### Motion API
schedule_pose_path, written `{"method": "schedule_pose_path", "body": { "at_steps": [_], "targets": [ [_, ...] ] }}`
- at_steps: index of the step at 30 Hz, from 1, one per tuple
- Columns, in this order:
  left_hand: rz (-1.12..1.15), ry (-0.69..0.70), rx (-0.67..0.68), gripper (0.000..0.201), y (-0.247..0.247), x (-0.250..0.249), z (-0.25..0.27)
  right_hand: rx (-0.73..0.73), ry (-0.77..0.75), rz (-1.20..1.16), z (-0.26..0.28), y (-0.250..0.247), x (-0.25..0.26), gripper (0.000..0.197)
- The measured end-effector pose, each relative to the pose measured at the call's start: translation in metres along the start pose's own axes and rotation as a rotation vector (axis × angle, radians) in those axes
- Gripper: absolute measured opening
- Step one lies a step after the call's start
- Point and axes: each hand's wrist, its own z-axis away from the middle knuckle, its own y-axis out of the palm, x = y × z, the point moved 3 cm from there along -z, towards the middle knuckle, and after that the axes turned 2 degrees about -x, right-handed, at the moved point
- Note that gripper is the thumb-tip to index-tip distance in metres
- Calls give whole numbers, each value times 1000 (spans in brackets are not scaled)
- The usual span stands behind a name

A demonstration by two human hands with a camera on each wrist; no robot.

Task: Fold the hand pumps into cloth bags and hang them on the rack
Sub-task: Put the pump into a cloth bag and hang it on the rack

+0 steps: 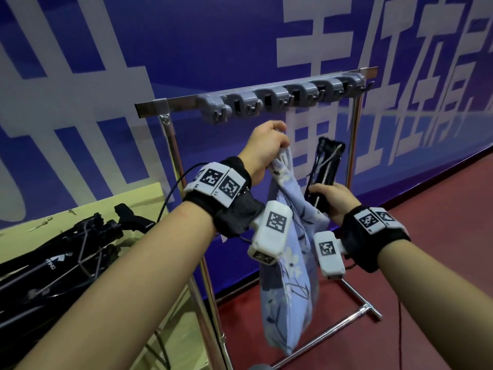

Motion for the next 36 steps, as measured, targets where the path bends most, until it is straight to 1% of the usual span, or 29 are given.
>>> {"method": "schedule_pose_path", "body": {
  "at_steps": [2, 4, 6, 7, 8, 9, 10, 11, 12, 13, 14, 15, 16, 17, 18, 20, 21, 22, 23, 24, 26, 27, 30, 33, 34, 36],
  "targets": [
    [-56, -72, -16, 25, 5, 3, 0, 115, -94, 100, 9, 7, 12, 16],
    [-27, -108, -33, 29, 11, 6, 1, 197, -210, 247, 24, 16, 24, 29],
    [10, -93, -59, 30, 15, 9, 2, 239, -325, 357, 36, 23, 30, 40],
    [17, -69, -92, 25, 15, 10, 2, 256, -362, 383, 40, 26, 32, 45],
    [29, -54, -133, 28, 15, 12, 0, 269, -390, 408, 42, 28, 34, 48],
    [24, -54, -171, 53, 14, 15, -2, 280, -417, 438, 44, 29, 35, 50],
    [12, -58, -208, 83, 13, 24, -9, 291, -437, 472, 44, 30, 35, 52],
    [-18, -54, -226, 104, 13, 33, -17, 312, -452, 494, 43, 33, 36, 53],
    [-50, -51, -241, 110, 12, 36, -21, 326, -463, 512, 43, 36, 35, 54],
    [-69, -47, -250, 101, 12, 32, -16, 324, -476, 535, 43, 38, 34, 53],
    [-57, -29, -256, 78, 12, 24, -9, 310, -493, 565, 44, 40, 34, 50],
    [-54, -11, -262, 49, 10, 18, -4, 296, -514, 605, 44, 41, 33, 49],
    [-65, -2, -276, 30, 9, 15, -1, 293, -530, 654, 45, 40, 34, 50],
    [-75, 7, -299, 29, 7, 15, -1, 310, -533, 707, 47, 39, 36, 52],
    [-83, 25, -319, 31, 5, 17, 0, 349, -513, 744, 49, 36, 37, 54],
    [-80, 65, -350, 33, -1, 17, 0, 458, -425, 810, 53, 30, 39, 54],
    [-72, 79, -353, 34, -3, 17, 0, 500, -390, 896, 53, 25, 37, 48],
    [-67, 83, -356, 36, -7, 17, -2, 506, -363, 1006, 52, 19, 34, 36],
    [-67, 84, -354, 37, -11, 18, -4, 477, -362, 1097, 51, 13, 32, 21],
    [-71, 96, -359, 38, -15, 19, -6, 422, -380, 1154, 48, 7, 31, 17],
    [-79, 111, -361, 37, -21, 22, -10, 299, -442, 1135, 45, -3, 33, 30],
    [-89, 112, -360, 36, -23, 24, -10, 243, -478, 1092, 42, -7, 36, 31],
    [-111, 122, -349, 37, -30, 33, -12, 57, -592, 1077, 33, -14, 42, 25],
    [-126, 131, -333, 31, -37, 37, -11, -69, -672, 1225, 32, -13, 45, 24],
    [-121, 136, -337, 29, -39, 38, -12, -95, -672, 1311, 32, -12, 46, 29],
    [-122, 155, -342, 34, -42, 38, -11, -116, -591, 1546, 31, -11, 45, 49]
  ]
}}
